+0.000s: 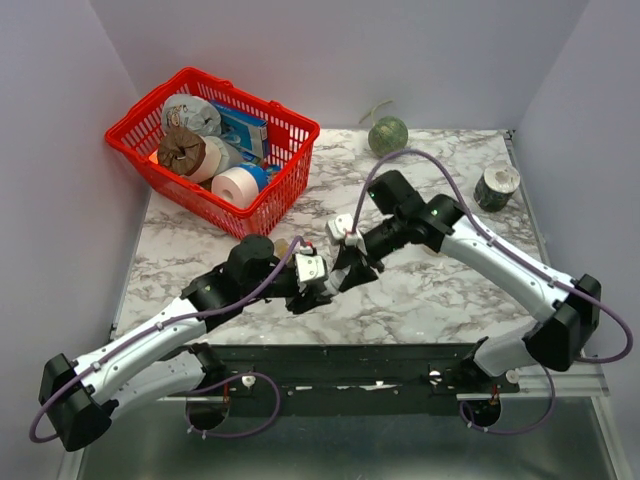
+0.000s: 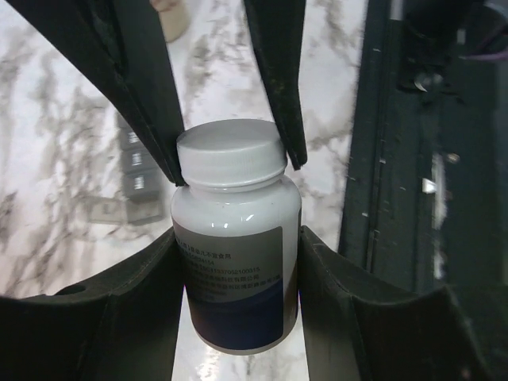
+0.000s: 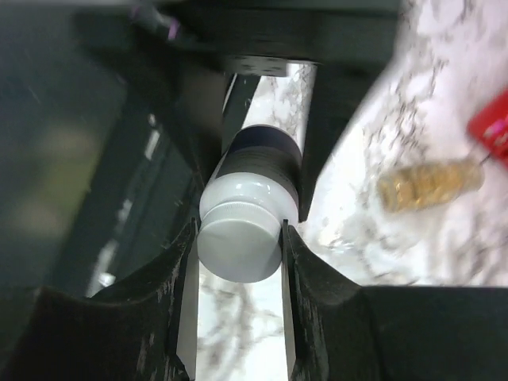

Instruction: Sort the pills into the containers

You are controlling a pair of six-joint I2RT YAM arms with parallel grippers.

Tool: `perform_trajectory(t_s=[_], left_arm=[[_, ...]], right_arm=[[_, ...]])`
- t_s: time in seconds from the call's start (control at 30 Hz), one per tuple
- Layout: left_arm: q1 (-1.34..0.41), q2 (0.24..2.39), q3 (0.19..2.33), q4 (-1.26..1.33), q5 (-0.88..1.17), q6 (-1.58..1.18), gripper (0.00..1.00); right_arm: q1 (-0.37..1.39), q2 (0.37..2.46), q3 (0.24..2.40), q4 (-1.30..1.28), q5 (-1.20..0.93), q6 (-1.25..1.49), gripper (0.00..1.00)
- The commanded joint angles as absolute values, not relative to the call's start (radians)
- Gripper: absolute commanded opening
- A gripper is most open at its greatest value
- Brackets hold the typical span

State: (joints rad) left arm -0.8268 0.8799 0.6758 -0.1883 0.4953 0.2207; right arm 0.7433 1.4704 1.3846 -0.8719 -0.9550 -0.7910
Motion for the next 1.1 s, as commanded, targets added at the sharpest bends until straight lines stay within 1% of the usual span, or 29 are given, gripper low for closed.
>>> perform_trajectory(t_s=[0.0,0.07,0.1,0.13,0.2,0.23,0.3,0.33,0.37,0.4,0.47,0.5,0.57,0.6,0.67,0.8,0.9,1.0,1.03,1.07], left_arm=[[-0.830,0.876,0.709,-0.245,0.719,0.267,0.00],[-0.830,0.879,0.704,-0.238,0.715,0.255,0.00],[-0.830,0.876,0.698,-0.232,0.706,0.244,0.00],[-0.830,0.871,0.690,-0.221,0.672,0.241,0.00],[-0.830,0.859,0.684,-0.213,0.638,0.232,0.00],[-0.830,0.853,0.683,-0.213,0.603,0.229,0.00],[-0.830,0.836,0.678,-0.204,0.568,0.219,0.00],[-0.830,0.830,0.667,-0.189,0.555,0.206,0.00],[-0.830,0.818,0.663,-0.181,0.528,0.199,0.00],[-0.830,0.813,0.658,-0.173,0.519,0.192,0.00],[-0.831,0.808,0.644,-0.146,0.485,0.164,0.00],[-0.831,0.808,0.641,-0.135,0.474,0.154,0.00],[-0.831,0.814,0.635,-0.111,0.450,0.135,0.00],[-0.833,0.819,0.634,-0.104,0.425,0.120,0.00],[-0.838,0.828,0.638,-0.091,0.404,0.106,0.00],[-0.848,0.845,0.644,-0.074,0.350,0.086,0.00],[-0.854,0.859,0.650,-0.063,0.327,0.075,0.00],[-0.859,0.865,0.653,-0.054,0.314,0.074,0.00],[-0.861,0.865,0.655,-0.052,0.311,0.074,0.00],[-0.861,0.867,0.653,-0.051,0.311,0.075,0.00]], right_arm=[[0.867,1.408,1.350,-0.962,-0.867,-1.235,0.17],[0.870,1.428,1.368,-0.936,-0.859,-1.183,0.19],[0.868,1.424,1.362,-0.921,-0.859,-1.171,0.21],[0.870,1.422,1.361,-0.911,-0.865,-1.143,0.37],[0.868,1.419,1.374,-0.900,-0.874,-1.027,0.56],[0.867,1.414,1.379,-0.905,-0.873,-0.994,0.73],[0.847,1.399,1.384,-0.900,-0.876,-0.882,0.85],[0.830,1.379,1.382,-0.884,-0.893,-0.832,0.94],[0.790,1.370,1.381,-0.840,-0.908,-0.768,0.98],[0.772,1.364,1.378,-0.813,-0.931,-0.649,1.00],[0.730,1.351,1.370,-0.779,-0.960,-0.569,1.00],[0.723,1.345,1.364,-0.747,-0.962,-0.464,1.00],[0.716,1.319,1.304,-0.605,-0.901,-0.289,1.00],[0.716,1.315,1.287,-0.580,-0.815,-0.159,1.00],[0.716,1.330,1.279,-0.572,-0.763,-0.086,1.00],[0.718,1.351,1.261,-0.572,-0.814,-0.016,0.99],[0.718,1.367,1.259,-0.565,-0.812,-0.002,0.98],[0.718,1.394,1.262,-0.560,-0.825,-0.002,0.87],[0.721,1.408,1.269,-0.561,-0.833,-0.002,0.77],[0.726,1.414,1.273,-0.563,-0.836,-0.002,0.74]])
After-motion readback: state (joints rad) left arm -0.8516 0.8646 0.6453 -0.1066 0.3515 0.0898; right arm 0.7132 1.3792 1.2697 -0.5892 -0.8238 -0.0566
